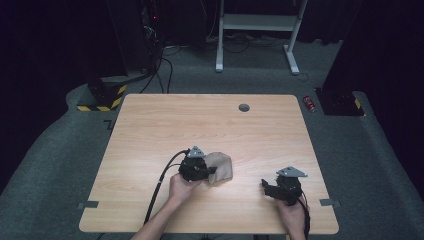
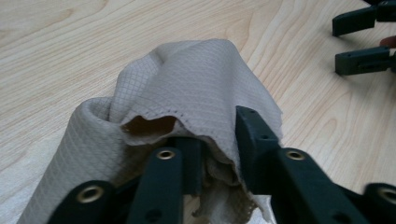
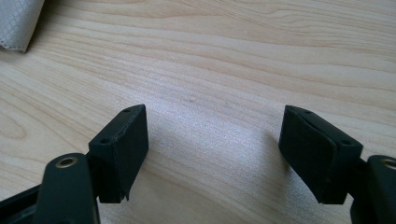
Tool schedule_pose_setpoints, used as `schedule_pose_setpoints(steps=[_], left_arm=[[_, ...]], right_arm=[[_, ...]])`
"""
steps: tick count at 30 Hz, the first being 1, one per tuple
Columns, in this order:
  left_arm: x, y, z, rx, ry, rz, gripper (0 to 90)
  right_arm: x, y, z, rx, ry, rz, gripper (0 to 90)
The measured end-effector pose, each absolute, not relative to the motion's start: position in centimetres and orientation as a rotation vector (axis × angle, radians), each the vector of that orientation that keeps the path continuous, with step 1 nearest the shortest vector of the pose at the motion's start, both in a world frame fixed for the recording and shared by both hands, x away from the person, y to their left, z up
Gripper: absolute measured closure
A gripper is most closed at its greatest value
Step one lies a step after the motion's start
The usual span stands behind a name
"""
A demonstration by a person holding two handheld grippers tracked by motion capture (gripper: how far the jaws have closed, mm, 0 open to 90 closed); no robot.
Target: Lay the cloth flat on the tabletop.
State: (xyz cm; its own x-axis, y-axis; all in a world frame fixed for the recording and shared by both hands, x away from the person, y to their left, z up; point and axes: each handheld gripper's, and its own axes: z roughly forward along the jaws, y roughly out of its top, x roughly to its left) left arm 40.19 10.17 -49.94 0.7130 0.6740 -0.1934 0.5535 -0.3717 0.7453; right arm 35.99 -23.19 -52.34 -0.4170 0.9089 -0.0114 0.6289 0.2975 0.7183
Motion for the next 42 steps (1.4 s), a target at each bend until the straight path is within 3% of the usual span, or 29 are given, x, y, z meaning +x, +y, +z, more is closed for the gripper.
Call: schedule_pose_setpoints(steps=[5, 12, 20, 25, 29, 42], left_arm=[[39.0, 10.9, -49.8, 2.065, 0.964, 0.233, 54.5], [37.9, 12.3, -50.7, 2.047, 1.014, 0.271, 49.7], [37.0, 12.5, -52.2, 2.075, 1.039, 0.354, 45.1], [36.6, 12.3, -52.6, 2.083, 1.010, 0.455, 42.2], [36.6, 12.2, -52.6, 2.085, 1.025, 0.467, 36.9], [36.6, 12.1, -52.7, 2.082, 1.046, 0.481, 33.0]], right_arm=[[36.0, -23.1, -52.3, 1.367, 2.154, 0.906, 25.6], [36.0, -23.1, -52.3, 1.366, 2.152, 0.906, 26.2], [35.8, -22.8, -52.3, 1.350, 2.155, 0.918, 34.4], [35.5, -22.5, -52.3, 1.315, 2.170, 0.939, 49.8], [35.6, -21.9, -52.2, 1.299, 2.180, 0.946, 54.0], [35.1, -12.3, -49.5, 0.909, 2.447, 1.049, 56.7]])
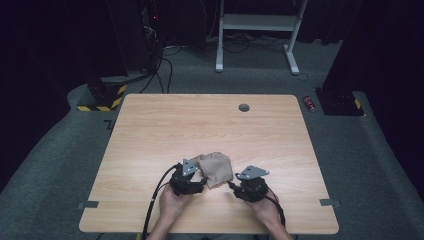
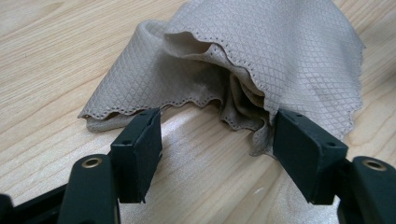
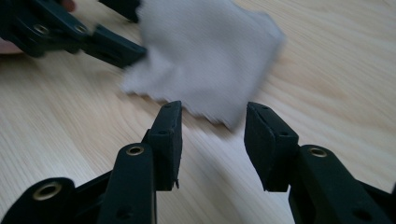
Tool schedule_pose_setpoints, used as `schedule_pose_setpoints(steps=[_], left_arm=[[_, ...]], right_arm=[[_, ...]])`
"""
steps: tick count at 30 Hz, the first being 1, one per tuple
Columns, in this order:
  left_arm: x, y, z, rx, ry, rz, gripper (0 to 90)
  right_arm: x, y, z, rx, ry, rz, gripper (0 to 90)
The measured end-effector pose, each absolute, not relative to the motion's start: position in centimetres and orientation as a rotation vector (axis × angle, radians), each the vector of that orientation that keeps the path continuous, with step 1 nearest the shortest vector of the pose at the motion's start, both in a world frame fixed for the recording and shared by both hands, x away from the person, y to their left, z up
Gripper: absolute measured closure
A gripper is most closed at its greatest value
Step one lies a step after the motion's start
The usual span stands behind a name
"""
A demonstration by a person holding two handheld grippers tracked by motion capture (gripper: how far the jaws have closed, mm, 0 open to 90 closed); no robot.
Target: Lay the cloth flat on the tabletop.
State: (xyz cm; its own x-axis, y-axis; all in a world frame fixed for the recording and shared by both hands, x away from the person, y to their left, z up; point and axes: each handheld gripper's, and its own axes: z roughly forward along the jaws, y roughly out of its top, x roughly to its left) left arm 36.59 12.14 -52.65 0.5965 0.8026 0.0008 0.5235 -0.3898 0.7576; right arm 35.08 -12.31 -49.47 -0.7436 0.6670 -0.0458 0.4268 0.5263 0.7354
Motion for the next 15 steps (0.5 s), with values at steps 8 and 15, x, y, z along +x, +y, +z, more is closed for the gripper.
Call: schedule_pose_setpoints(steps=[8, 15], left_arm=[[36.6, 12.2, -52.6, 2.083, 1.049, 0.479, 32.2], [36.6, 12.2, -52.7, 2.083, 1.048, 0.480, 31.9]], right_arm=[[36.2, -8.0, -50.8, 0.808, 2.543, 0.960, 59.8], [37.0, -7.8, -51.2, 0.812, 2.585, 0.930, 82.6]])
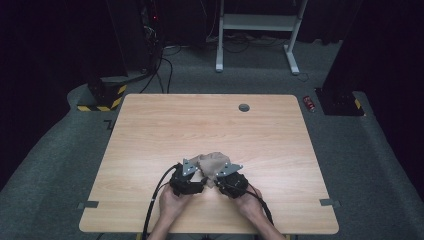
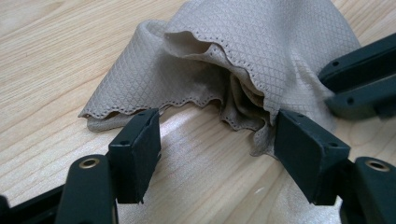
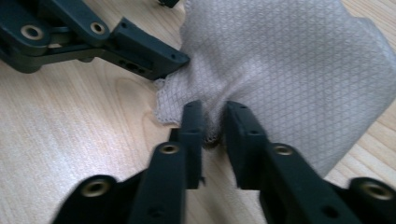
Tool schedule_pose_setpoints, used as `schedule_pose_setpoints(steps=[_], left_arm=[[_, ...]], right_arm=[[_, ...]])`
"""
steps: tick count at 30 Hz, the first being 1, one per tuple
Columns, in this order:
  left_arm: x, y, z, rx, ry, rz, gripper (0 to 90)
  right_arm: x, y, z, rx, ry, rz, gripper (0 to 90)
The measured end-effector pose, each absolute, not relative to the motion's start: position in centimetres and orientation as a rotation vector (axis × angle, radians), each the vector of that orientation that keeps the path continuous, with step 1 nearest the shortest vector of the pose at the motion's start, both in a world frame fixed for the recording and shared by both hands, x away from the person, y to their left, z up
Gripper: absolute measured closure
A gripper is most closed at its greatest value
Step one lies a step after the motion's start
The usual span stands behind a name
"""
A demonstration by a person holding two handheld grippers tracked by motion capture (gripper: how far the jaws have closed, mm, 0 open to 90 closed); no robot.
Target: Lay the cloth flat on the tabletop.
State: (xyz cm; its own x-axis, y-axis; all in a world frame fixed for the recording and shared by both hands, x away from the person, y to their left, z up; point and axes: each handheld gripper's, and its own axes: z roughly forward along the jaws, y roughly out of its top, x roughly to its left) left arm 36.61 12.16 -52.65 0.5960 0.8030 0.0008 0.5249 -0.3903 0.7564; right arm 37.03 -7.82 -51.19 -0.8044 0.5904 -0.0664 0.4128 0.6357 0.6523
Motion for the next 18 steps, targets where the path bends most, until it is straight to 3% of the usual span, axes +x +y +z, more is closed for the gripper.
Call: schedule_pose_setpoints(steps=[2, 18], left_arm=[[36.6, 12.2, -52.7, 2.083, 1.048, 0.479, 31.6], [36.6, 12.1, -52.7, 2.083, 1.049, 0.479, 31.0]], right_arm=[[37.2, -7.9, -50.9, 0.795, 2.602, 0.919, 88.7], [38.4, -9.5, -47.5, 0.889, 2.479, 1.061, 88.9]])
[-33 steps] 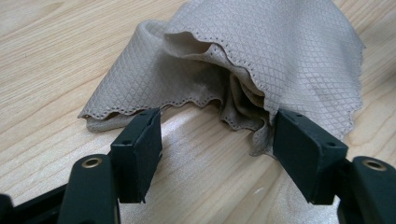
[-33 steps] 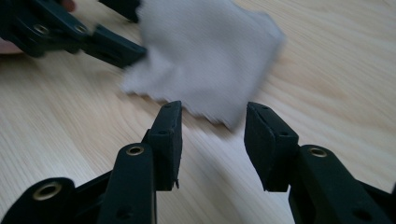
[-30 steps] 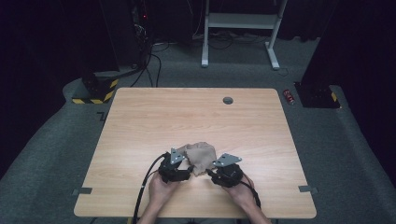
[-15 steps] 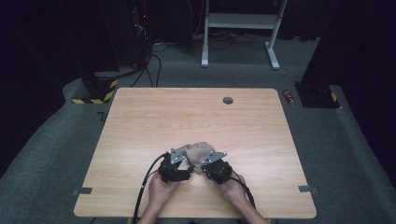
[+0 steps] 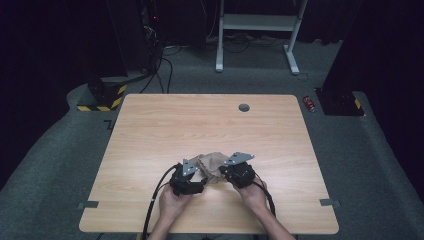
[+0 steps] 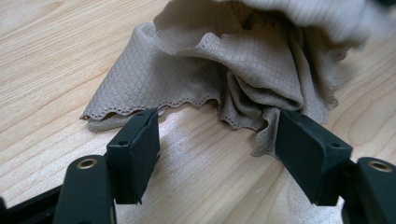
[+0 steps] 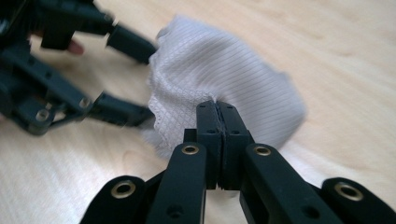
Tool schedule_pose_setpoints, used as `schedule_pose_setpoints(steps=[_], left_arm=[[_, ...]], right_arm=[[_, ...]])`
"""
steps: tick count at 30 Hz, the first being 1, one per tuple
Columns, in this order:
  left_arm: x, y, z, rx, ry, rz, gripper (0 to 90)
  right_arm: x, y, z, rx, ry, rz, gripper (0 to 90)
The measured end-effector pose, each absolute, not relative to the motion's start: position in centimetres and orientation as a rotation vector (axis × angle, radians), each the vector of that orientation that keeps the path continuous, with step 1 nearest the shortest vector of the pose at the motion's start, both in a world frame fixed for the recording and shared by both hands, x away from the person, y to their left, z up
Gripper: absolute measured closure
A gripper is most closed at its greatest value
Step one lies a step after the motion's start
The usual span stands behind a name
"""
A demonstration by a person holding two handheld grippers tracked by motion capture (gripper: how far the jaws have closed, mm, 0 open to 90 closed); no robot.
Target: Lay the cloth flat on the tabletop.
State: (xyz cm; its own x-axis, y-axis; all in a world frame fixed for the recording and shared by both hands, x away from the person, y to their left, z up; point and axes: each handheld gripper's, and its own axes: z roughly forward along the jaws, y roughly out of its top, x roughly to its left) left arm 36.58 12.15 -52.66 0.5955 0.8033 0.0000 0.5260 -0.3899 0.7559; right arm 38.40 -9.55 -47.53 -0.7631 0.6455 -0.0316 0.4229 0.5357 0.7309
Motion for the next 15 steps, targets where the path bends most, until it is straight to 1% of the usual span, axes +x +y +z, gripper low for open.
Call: schedule_pose_setpoints(steps=[7, 12, 15], left_arm=[[36.6, 12.1, -52.7, 2.083, 1.049, 0.479, 31.0], [36.6, 12.1, -52.7, 2.083, 1.049, 0.478, 31.0], [36.6, 12.1, -52.7, 2.083, 1.049, 0.478, 31.0]], right_arm=[[40.4, -11.3, -47.0, 1.036, 2.396, 1.082, 88.9], [42.2, -12.4, -47.7, 1.125, 2.359, 1.000, 88.9], [43.3, -13.0, -48.8, 1.189, 2.365, 0.917, 88.8]])
